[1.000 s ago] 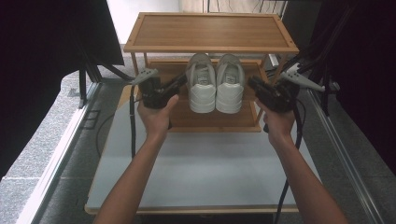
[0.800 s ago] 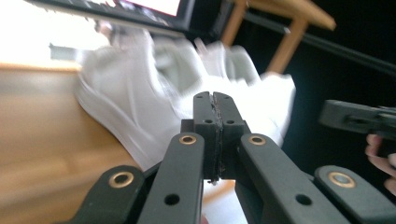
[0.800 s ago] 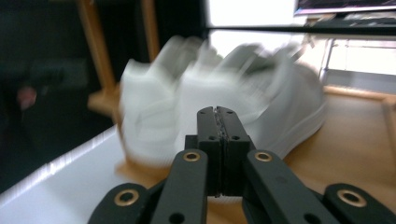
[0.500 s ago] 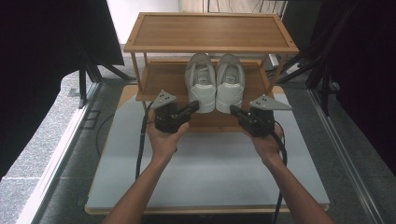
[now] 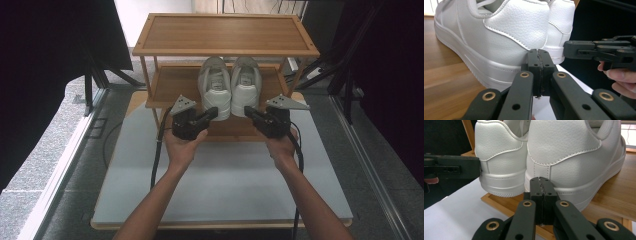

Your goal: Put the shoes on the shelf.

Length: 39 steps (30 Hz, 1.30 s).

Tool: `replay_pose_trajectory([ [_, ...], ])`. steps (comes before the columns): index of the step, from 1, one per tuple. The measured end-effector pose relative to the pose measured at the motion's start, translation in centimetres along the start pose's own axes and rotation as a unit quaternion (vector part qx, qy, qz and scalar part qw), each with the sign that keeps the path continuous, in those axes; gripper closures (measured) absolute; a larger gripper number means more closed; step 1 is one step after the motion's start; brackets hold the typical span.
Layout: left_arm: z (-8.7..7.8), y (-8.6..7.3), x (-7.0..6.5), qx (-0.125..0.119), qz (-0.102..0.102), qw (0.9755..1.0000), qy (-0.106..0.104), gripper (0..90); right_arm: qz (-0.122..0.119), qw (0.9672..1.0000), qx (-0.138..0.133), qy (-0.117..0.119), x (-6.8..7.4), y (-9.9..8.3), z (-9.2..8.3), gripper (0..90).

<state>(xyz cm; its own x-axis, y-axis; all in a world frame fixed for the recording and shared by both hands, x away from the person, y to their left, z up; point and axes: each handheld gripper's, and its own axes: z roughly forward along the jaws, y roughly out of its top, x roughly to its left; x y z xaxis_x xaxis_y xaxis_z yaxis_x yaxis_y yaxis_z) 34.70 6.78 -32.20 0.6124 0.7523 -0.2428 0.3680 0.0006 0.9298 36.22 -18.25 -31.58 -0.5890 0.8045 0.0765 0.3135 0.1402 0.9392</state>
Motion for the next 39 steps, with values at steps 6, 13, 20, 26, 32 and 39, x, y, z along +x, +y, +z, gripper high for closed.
replay_pose_trajectory([
  [6,0.13,0.26,-0.10,0.003,0.018,0.9998,0.007,90.0,0.016,0.9998,0.002,0.007,-0.29,-0.09,-0.19,88.9],
  [13,0.51,0.45,-0.16,0.006,0.044,0.9988,0.022,90.0,0.012,0.9999,0.003,0.008,-0.37,-0.19,-0.15,88.7],
  [20,0.51,0.45,0.04,0.004,0.035,0.9993,0.015,90.0,0.013,0.9999,0.005,0.008,-0.37,-0.17,-0.13,88.7],
  [26,0.53,0.42,0.34,0.003,0.038,0.9991,0.017,90.0,0.011,0.9999,0.009,0.008,-0.46,-0.16,-0.15,88.8],
  [32,0.67,0.32,0.43,-0.002,0.033,0.9994,0.013,90.0,0.019,0.9997,0.012,0.012,-0.46,-0.17,-0.05,88.8],
  [39,0.71,0.31,0.67,-0.006,0.021,0.9997,0.004,90.0,0.024,0.9995,0.012,0.016,-0.62,-0.17,-0.04,88.8],
])
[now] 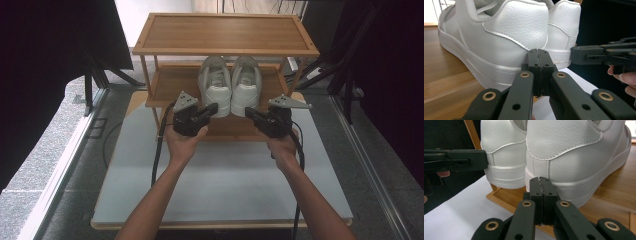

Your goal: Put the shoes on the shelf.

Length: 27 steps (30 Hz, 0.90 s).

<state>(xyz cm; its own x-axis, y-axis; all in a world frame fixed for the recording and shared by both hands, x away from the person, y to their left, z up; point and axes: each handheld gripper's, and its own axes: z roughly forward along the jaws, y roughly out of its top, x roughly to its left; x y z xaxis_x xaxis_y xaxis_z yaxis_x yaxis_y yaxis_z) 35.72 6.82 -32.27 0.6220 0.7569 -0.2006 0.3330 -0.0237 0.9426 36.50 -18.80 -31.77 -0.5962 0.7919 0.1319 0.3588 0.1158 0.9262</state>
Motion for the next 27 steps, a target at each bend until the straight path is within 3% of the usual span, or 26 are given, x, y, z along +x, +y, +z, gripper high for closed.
replay_pose_trajectory([
  [7,-0.1,-0.2,0.2,-0.002,0.001,0.9998,-0.018,86.4,-0.001,1.0000,0.001,0.003,0.1,0.0,0.0,86.0],
  [9,-0.3,-0.2,0.0,-0.006,0.010,0.9997,-0.023,80.8,-0.003,1.0000,-0.005,0.004,0.1,0.0,-0.2,83.2],
  [11,-0.4,-0.2,0.1,-0.010,0.006,0.9993,-0.034,73.3,-0.008,0.9998,-0.013,0.010,0.2,0.0,-0.4,78.7],
  [13,-0.6,-0.2,0.2,-0.019,0.000,0.9991,-0.039,61.8,-0.012,0.9995,-0.026,0.011,0.5,0.0,-0.9,68.6],
  [18,-1.7,-0.5,0.6,-0.039,-0.017,0.9981,-0.045,54.2,-0.009,0.9991,-0.039,0.017,1.0,-0.2,-1.5,59.9],
  [27,-4.6,-1.8,1.1,-0.054,-0.014,0.9976,-0.042,49.8,0.003,0.9982,-0.055,0.025,1.1,-1.6,-2.6,56.8],
])
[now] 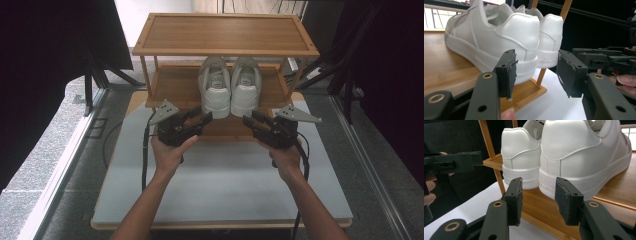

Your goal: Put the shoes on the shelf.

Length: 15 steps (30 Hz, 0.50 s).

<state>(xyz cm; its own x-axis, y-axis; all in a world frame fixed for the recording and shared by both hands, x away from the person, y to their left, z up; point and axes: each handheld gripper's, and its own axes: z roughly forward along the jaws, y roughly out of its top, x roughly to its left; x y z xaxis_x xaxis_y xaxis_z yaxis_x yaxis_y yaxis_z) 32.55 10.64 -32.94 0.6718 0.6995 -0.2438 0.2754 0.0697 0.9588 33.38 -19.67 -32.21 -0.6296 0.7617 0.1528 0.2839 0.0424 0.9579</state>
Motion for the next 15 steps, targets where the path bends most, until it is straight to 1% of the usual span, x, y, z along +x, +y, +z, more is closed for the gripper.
replay_pose_trajectory([
  [2,-0.7,-0.4,0.2,-0.003,0.000,1.0000,0.000,49.3,-0.002,1.0000,-0.007,0.006,0.1,-0.7,-0.7,54.9],
  [3,-1.7,-1.0,0.4,-0.005,-0.006,1.0000,0.000,49.0,-0.003,0.9999,-0.009,0.007,0.1,-1.0,-1.0,54.4],
  [4,-2.1,-1.3,0.5,-0.006,-0.011,0.9999,-0.002,48.5,-0.004,0.9999,-0.012,0.008,0.1,-1.4,-1.3,53.7],
  [5,-2.1,-1.3,0.5,-0.006,-0.011,0.9999,-0.002,48.2,-0.004,0.9999,-0.012,0.008,0.1,-1.4,-1.3,53.7],
  [6,-3.0,-2.0,0.8,-0.008,-0.018,0.9998,-0.005,47.9,-0.006,0.9998,-0.017,0.010,0.1,-2.3,-2.0,52.7],
  [7,-3.0,-2.0,0.8,-0.008,-0.018,0.9998,-0.005,47.8,-0.006,0.9998,-0.017,0.010,0.1,-2.3,-2.0,52.7],
  [8,-3.8,-2.9,0.9,-0.007,-0.024,0.9996,-0.009,47.7,-0.005,0.9997,-0.020,0.013,0.0,-3.3,-2.6,51.9],
  [9,-3.8,-2.9,0.9,-0.007,-0.024,0.9996,-0.009,47.5,-0.005,0.9997,-0.020,0.013,0.0,-3.3,-2.6,51.9],
  [10,-4.5,-3.8,1.1,-0.002,-0.027,0.9996,-0.009,47.4,-0.003,0.9996,-0.023,0.012,-0.2,-4.2,-3.2,51.2],
  [11,-4.5,-3.8,1.1,-0.002,-0.027,0.9996,-0.009,47.3,-0.003,0.9996,-0.023,0.012,-0.2,-4.2,-3.2,51.2],
  [12,-5.2,-4.6,1.3,0.007,-0.032,0.9994,-0.010,47.0,0.000,0.9996,-0.023,0.013,-0.5,-5.1,-4.0,50.8],
  [13,-5.5,-5.1,1.3,0.009,-0.035,0.9993,-0.009,46.6,0.000,0.9997,-0.023,0.013,-0.7,-5.6,-4.4,50.5],
  [14,-5.5,-5.1,1.3,0.009,-0.035,0.9993,-0.009,46.5,0.000,0.9997,-0.022,0.011,-0.9,-6.1,-4.7,50.1],
  [15,-5.9,-5.5,1.4,0.012,-0.039,0.9991,-0.007,46.5,0.000,0.9997,-0.022,0.011,-0.9,-6.1,-4.7,50.1],
])
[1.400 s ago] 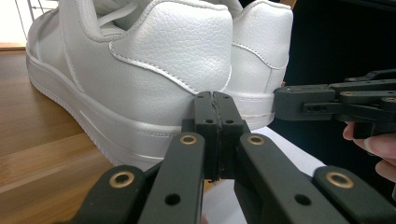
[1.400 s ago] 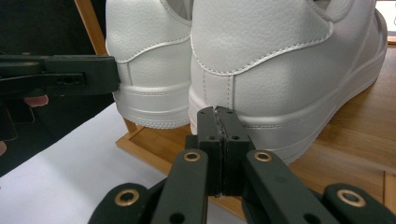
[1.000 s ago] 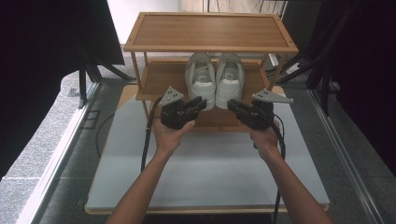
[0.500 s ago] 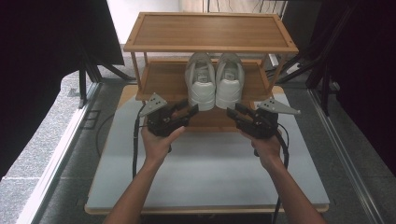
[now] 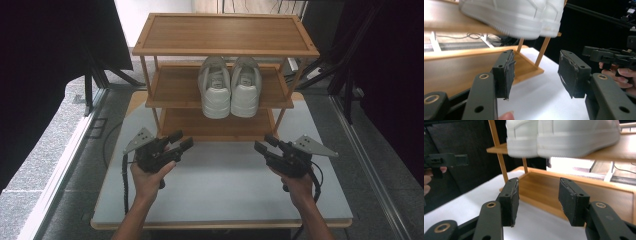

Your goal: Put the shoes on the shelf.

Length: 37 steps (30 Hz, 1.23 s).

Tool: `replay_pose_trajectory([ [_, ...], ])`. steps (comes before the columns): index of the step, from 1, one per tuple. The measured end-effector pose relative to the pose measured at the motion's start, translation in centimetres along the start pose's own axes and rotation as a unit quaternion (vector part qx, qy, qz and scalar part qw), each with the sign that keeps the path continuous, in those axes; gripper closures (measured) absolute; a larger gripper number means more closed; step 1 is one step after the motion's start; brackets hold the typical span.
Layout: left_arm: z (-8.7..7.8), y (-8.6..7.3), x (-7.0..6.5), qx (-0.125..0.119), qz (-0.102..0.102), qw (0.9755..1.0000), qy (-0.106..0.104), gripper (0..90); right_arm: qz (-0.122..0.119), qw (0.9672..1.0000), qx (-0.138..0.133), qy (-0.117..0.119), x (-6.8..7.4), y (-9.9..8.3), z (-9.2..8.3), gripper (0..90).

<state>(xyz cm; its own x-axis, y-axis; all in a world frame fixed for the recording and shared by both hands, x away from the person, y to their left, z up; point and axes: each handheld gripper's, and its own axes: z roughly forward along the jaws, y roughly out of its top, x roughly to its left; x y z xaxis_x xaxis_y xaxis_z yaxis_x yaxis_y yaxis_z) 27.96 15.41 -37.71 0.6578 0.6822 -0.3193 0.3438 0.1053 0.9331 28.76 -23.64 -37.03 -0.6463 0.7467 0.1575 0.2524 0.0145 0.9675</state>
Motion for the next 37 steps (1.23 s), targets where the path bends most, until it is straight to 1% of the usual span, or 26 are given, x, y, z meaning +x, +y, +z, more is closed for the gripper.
replay_pose_trajectory([
  [2,-0.7,-1.0,0.2,0.006,-0.006,1.0000,0.003,46.0,0.000,1.0000,0.006,-0.004,-0.3,-1.0,-0.9,49.6],
  [3,-1.2,-1.8,0.4,0.012,-0.011,0.9999,0.003,45.9,-0.004,0.9999,0.013,-0.009,-0.6,-1.9,-1.5,49.2],
  [4,-1.2,-1.8,0.4,0.012,-0.011,0.9999,0.003,45.8,-0.004,0.9999,0.013,-0.009,-0.6,-1.9,-1.5,49.2],
  [5,-1.6,-2.4,0.4,0.016,-0.014,0.9998,0.005,45.7,0.002,0.9997,0.020,-0.015,-1.0,-2.9,-2.2,49.1],
  [6,-1.7,-2.8,0.5,0.019,-0.016,0.9997,0.005,45.7,0.002,0.9997,0.020,-0.015,-1.0,-2.9,-2.2,49.1],
  [7,-2.2,-3.9,0.6,0.028,-0.021,0.9994,0.005,45.5,0.013,0.9995,0.022,-0.020,-1.5,-3.9,-2.8,49.1],
  [8,-2.4,-4.5,0.7,0.029,-0.025,0.9992,0.007,45.5,0.020,0.9993,0.021,-0.022,-1.7,-4.3,-3.0,49.1],
  [9,-2.5,-5.2,0.9,0.037,-0.030,0.9988,0.007,45.6,0.028,0.9991,0.023,-0.023,-2.0,-4.7,-3.2,49.2],
  [10,-2.6,-5.7,1.2,0.053,-0.030,0.9981,0.009,45.7,0.032,0.9987,0.030,-0.025,-2.3,-5.2,-3.4,49.1],
  [11,-2.7,-6.1,1.4,0.062,-0.027,0.9976,0.014,45.6,0.029,0.9984,0.038,-0.030,-2.6,-5.6,-3.6,49.0],
  [12,-2.7,-6.1,1.4,0.062,-0.027,0.9976,0.014,45.6,0.029,0.9984,0.038,-0.030,-2.6,-5.6,-3.6,49.0],
  [13,-3.0,-7.1,1.9,0.070,-0.034,0.9968,0.020,45.6,0.029,0.9974,0.048,-0.045,-3.2,-6.5,-4.0,49.0],
  [14,-3.0,-7.1,1.9,0.070,-0.034,0.9968,0.020,45.6,0.029,0.9974,0.048,-0.045,-3.2,-6.5,-4.0,49.0],
  [16,-3.3,-7.9,2.3,0.082,-0.036,0.9955,0.032,45.6,0.046,0.9960,0.056,-0.051,-3.9,-7.6,-4.5,49.1],
  [19,-3.4,-8.2,2.8,0.084,-0.048,0.9946,0.035,45.5,0.060,0.9943,0.065,-0.060,-4.6,-8.5,-4.8,49.1],
  [20,-3.4,-8.3,2.8,0.085,-0.049,0.9946,0.036,45.5,0.069,0.9936,0.064,-0.062,-5.0,-8.8,-4.9,49.1],
  [22,-3.4,-8.3,2.7,0.087,-0.047,0.9945,0.034,45.5,0.071,0.9934,0.064,-0.063,-5.1,-8.8,-5.0,49.1],
  [27,-3.5,-8.3,3.0,0.083,-0.048,0.9946,0.037,46.2,0.067,0.9937,0.063,-0.064,-5.0,-8.8,-4.9,48.7],
  [32,-3.7,-8.3,3.3,0.084,-0.051,0.9943,0.042,46.1,0.070,0.9936,0.059,-0.066,-5.3,-8.8,-5.0,48.6],
  [35,-3.8,-8.3,3.6,0.085,-0.056,0.9937,0.047,45.5,0.070,0.9939,0.051,-0.068,-5.5,-8.6,-5.3,47.7],
  [36,-3.9,-8.3,3.9,0.086,-0.059,0.9930,0.055,45.1,0.071,0.9938,0.049,-0.070,-5.5,-8.5,-5.4,46.5],
  [37,-3.9,-8.3,3.9,0.086,-0.059,0.9930,0.055,44.9,0.071,0.9936,0.048,-0.073,-5.6,-8.5,-5.5,46.1],
])
